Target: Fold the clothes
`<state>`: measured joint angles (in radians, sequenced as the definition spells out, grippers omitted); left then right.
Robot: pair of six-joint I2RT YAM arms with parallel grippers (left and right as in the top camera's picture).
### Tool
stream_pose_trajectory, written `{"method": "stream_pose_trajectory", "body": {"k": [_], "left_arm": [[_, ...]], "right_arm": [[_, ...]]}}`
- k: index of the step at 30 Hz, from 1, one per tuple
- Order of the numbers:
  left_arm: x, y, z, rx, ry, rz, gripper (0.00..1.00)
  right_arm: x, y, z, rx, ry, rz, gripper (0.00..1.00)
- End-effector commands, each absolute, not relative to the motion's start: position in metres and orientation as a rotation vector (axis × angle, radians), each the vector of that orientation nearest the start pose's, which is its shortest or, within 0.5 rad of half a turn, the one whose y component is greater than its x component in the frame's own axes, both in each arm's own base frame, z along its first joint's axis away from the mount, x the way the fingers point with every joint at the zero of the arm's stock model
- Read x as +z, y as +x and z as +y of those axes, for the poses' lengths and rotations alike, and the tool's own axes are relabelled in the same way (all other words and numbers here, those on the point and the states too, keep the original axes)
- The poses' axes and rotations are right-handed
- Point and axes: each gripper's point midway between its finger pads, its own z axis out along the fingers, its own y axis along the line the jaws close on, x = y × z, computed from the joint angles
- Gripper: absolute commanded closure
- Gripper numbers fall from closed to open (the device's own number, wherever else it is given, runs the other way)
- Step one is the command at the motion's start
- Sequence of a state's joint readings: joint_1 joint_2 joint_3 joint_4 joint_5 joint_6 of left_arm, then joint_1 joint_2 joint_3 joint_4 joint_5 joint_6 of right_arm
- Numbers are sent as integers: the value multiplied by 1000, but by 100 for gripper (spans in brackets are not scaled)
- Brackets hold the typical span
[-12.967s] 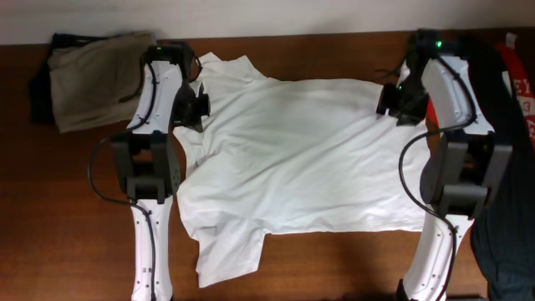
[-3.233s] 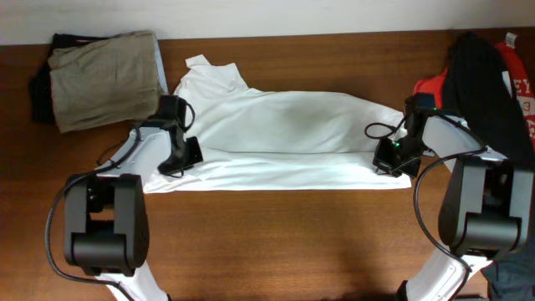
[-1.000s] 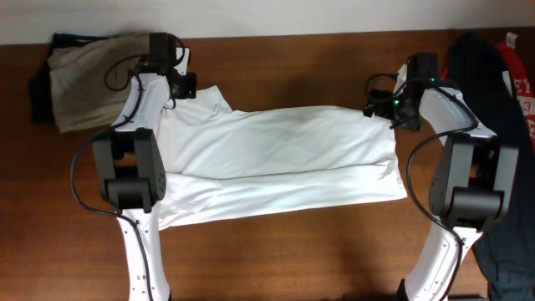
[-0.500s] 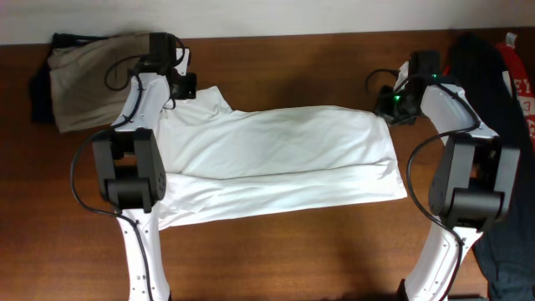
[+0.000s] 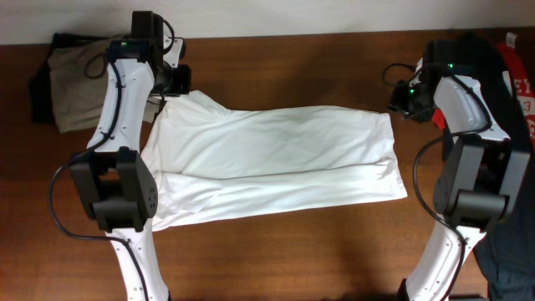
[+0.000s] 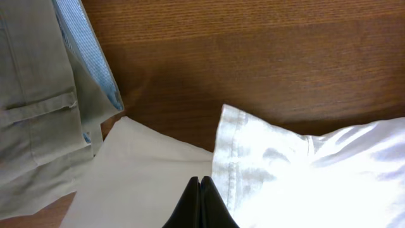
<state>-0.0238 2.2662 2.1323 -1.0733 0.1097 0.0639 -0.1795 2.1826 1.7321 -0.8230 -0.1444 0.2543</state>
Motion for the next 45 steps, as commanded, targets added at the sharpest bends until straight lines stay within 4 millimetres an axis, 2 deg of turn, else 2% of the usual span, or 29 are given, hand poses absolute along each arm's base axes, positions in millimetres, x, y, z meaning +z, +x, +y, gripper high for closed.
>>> {"method": "stream_pose_trajectory", "body": {"k": [1,3,6,7,9,10,11,13,14,16,17,19,20,22,24,28,29,30,32,34,35,36,37,38,39,41,42,43,45], "left_arm": [[124,528,-35,-164,162,2747,100],[124,528,-35,-164,162,2746,100],[124,528,-35,-164,162,2746,99],[124,528,-35,-164,162,2744,100],[127,529,-36,-176,164,2734,100],[138,528,-38,-189,168,2714,99],[170,520,-41,-206,176,2668,99],[184,505,-42,-215,178,2681,100],[182,485,-43,-224,179,2752,99],[170,451,-44,-242,152,2905,100],[168,442,-42,-237,148,2943,99],[160,419,-23,-88,18,3059,100],[157,413,-23,-90,-2,3090,100],[137,396,-23,-93,-17,3174,100],[115,380,-23,-89,-41,3253,99],[61,344,-21,-80,-75,3389,100],[52,339,-21,-79,-76,3405,99],[34,326,-20,-73,-87,3436,99],[15,308,-18,-48,-161,3480,99],[12,303,-18,-47,-162,3494,99],[11,303,-18,-47,-160,3492,100],[11,304,-19,-53,-161,3489,99],[11,305,-19,-54,-161,3484,99],[11,306,-19,-55,-160,3481,100],[10,306,-19,-55,-160,3479,99],[10,306,-19,-55,-160,3479,100],[10,306,-19,-55,-160,3479,99],[10,306,-19,-55,-160,3479,99],[10,307,-19,-55,-159,3478,100]], "right_arm": [[14,490,-44,253,542,2838,58],[11,494,-39,265,525,2833,61],[12,497,-38,281,520,2821,83],[12,497,-39,272,521,2820,96],[20,499,-44,267,530,2804,96],[29,499,-48,266,556,2794,96],[45,494,-55,262,588,2788,96],[48,487,-56,262,605,2821,96],[48,481,-55,264,613,2844,96],[54,472,-54,272,670,2872,96],[60,469,-56,272,689,2877,96],[78,460,-60,271,710,2879,96],[88,454,-62,270,720,2880,96],[107,434,-59,269,732,2915,96],[116,414,-55,268,730,2972,96],[96,368,-64,95,750,3155,96],[91,362,-64,81,756,3178,91],[77,344,-64,56,772,3241,71],[65,332,-63,36,782,3282,52],[67,339,-65,39,781,3253,27],[67,355,-68,51,765,3193,0],[65,367,-67,77,742,3146,1],[66,377,-59,167,660,3127,1],[66,384,-47,285,569,3115,1],[64,385,-43,325,535,3122,1],[47,372,-38,332,545,3183,2],[37,364,-37,331,556,3208,9],[28,356,-36,335,563,3228,24],[21,348,-35,332,570,3253,26]]}}
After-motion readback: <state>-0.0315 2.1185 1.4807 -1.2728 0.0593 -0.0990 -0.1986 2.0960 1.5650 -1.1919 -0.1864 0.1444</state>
